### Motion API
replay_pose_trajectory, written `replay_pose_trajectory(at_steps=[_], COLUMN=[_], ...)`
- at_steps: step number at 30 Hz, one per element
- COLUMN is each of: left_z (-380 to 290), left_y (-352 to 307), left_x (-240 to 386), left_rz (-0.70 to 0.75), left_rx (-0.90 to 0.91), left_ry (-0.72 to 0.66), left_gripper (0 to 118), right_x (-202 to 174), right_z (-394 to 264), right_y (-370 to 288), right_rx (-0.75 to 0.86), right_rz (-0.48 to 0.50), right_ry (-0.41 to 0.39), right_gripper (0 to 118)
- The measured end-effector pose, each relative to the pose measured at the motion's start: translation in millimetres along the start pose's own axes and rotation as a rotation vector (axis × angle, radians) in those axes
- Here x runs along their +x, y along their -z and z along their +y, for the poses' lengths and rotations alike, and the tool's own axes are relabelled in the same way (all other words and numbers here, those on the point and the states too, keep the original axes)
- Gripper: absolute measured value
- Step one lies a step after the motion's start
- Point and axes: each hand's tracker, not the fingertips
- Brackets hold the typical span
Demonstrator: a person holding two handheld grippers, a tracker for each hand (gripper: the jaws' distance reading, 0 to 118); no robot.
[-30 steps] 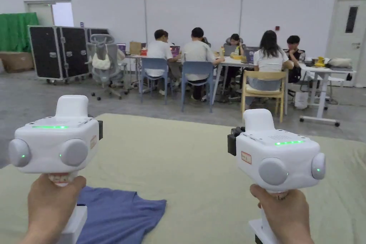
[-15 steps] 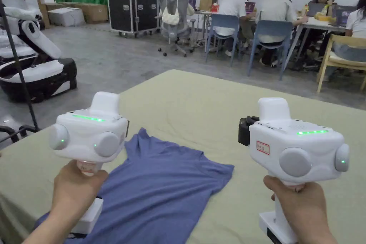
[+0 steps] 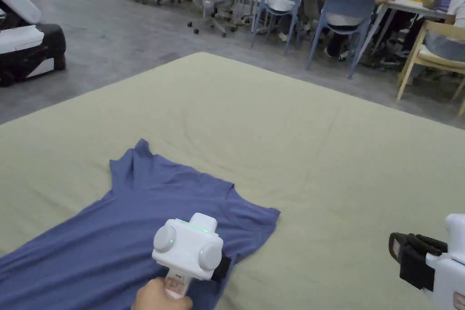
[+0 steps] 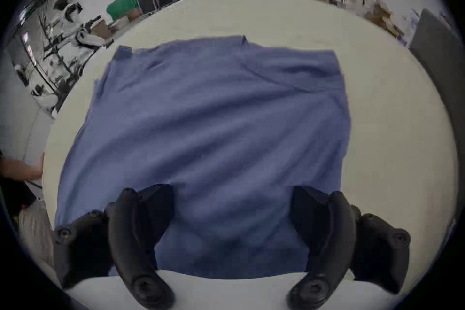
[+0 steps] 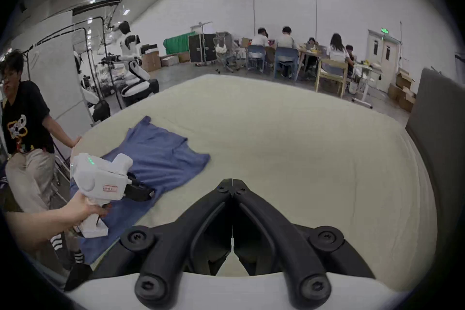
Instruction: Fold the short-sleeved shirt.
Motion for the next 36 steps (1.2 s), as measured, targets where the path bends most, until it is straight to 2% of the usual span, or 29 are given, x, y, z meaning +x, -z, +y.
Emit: replay_pose_trajectory(at_steps=[3,5,6,7,8,9,12,15,16,17,18,20,21,23,25,28,30,32,36], left_z=[-2.7,-0.8,3.1,4.4,7.9,7.4,3.6,0.1,-1.2,-1.3,3.1,14.7,19.5,36.5,54.0,69.4,59.6,32.5,-57.9], left_y=[-9.6,-13.1,-16.5,-21.8,-21.3,-17.1,-12.0,-23.7,-30.4,-45.4,-60.0,-92.2,-105.6,-140.2,-179.7,-226.6,-250.0,-268.2,-273.6], left_x=[-17.6,-23.6,-29.1,-37.3,-46.8,-59.6,-80.5,-85.8,-88.4,-85.8,-75.2,-40.9,-29.5,0.3,53.1,145.9,213.7,282.6,383.9], left_rz=[-0.076,-0.097,-0.108,-0.100,-0.048,0.078,0.096,-0.044,-0.127,-0.270,-0.272,-0.071,-0.099,-0.325,-0.379,-0.497,-0.604,-0.701,-0.790], left_rx=[0.044,0.043,0.042,0.042,0.040,0.035,0.018,0.074,0.109,0.170,0.193,0.251,0.278,0.329,0.419,0.475,0.440,0.396,0.234], left_ry=[-0.031,-0.006,-0.012,-0.040,-0.055,-0.059,-0.067,-0.264,-0.336,-0.420,-0.422,-0.197,-0.154,-0.161,-0.074,0.171,0.325,0.514,0.869], left_gripper=[104,87,69,19,2,2,2,2,2,2,2,2,2,2,2,2,2,2,2], right_x=[12.1,14.5,15.0,15.2,15.5,15.6,21.2,37.3,44.2,51.3,58.5,72.5,77.9,92.0,102.5,114.1,116.1,121.4,129.8], right_z=[-20.3,-32.0,-37.8,-43.5,-47.7,-52.6,-62.9,-69.2,-71.0,-72.4,-73.9,-77.0,-78.5,-83.0,-88.3,-100.4,-108.8,-121.5,-148.1], right_y=[7.3,11.0,11.4,10.0,7.5,4.0,-13.1,-35.9,-46.5,-59.4,-74.3,-108.1,-126.7,-168.2,-210.3,-275.0,-313.0,-347.5,-391.2], right_rx=[-0.023,-0.031,-0.037,-0.039,-0.048,-0.058,-0.061,-0.056,-0.049,-0.035,-0.019,0.012,0.030,0.068,0.101,0.166,0.185,0.199,0.201], right_rz=[0.017,0.045,0.059,0.066,0.075,0.088,0.082,0.055,0.052,0.043,0.029,-0.039,-0.073,-0.122,-0.181,-0.253,-0.314,-0.375,-0.463], right_ry=[0.056,0.107,0.121,0.131,0.138,0.140,0.120,0.144,0.164,0.183,0.189,0.178,0.173,0.189,0.207,0.251,0.268,0.276,0.294], right_gripper=[3,3,3,3,3,3,3,3,3,3,3,3,3,3,3,3,3,3,3])
